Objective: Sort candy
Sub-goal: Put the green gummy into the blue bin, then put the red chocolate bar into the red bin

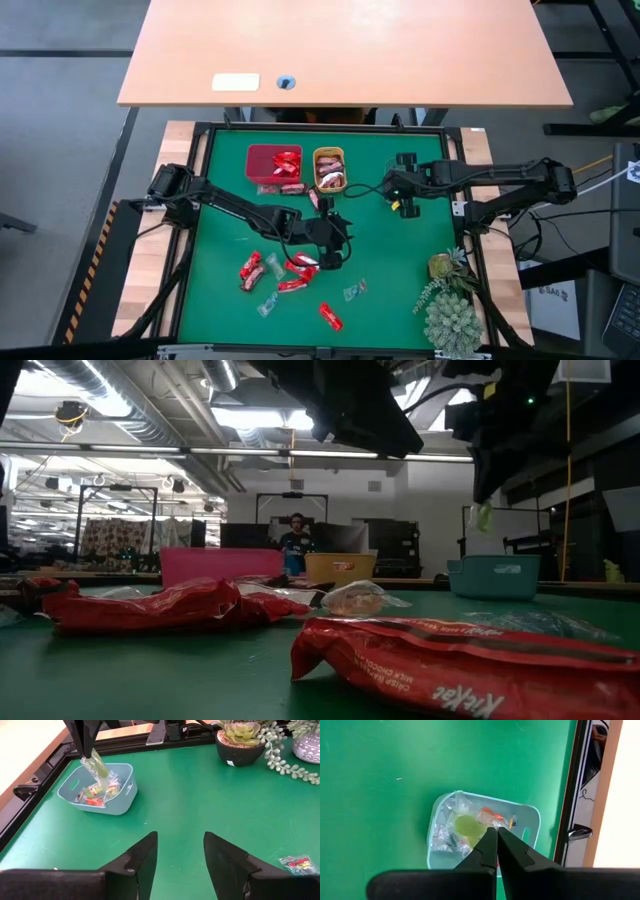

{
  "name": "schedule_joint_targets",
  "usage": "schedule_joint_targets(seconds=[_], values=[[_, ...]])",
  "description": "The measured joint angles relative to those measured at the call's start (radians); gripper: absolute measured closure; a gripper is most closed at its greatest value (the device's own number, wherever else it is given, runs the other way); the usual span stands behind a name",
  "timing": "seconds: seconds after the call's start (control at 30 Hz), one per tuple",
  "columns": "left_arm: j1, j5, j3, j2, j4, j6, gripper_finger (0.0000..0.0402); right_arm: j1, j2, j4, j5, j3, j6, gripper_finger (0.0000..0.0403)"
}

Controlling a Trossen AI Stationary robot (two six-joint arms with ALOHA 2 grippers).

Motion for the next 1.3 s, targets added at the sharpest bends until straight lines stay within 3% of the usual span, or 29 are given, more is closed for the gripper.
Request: schedule_joint_targets(seconds=[0.13,0.37,0.57,0.77,1.0,1.1,1.3], values=[[-0.001,0.017,0.0,0.0,-0.005,0.0,0.0246,0.0,0.0,0.0,0.007,0.0,-0.002,0.0396],[-0.001,0.039,0.0,0.0,-0.005,0.0,0.0246,0.0,0.0,-0.003,0.12,0.0,-0.003,0.0395],[-0.007,0.043,0.0,0.0,-0.024,-0.004,0.0246,0.0,0.0,-0.005,0.121,0.0,-0.003,0.0395],[-0.012,0.191,0.0,0.0,-0.138,-0.127,0.0246,0.0,0.0,-0.023,0.101,0.0,-0.002,0.0392],[-0.015,0.382,0.0,0.0,-0.4,-0.235,0.0246,0.0,0.0,-0.022,0.095,0.0,-0.002,0.0312],[-0.029,0.399,0.0,0.0,-0.481,-0.228,0.0246,0.0,0.0,-0.021,0.094,0.0,-0.002,0.0272],[-0.047,0.399,-0.038,0.0,-0.486,-0.182,0.0246,0.0,0.0,-0.021,0.094,0.0,-0.001,0.0225]])
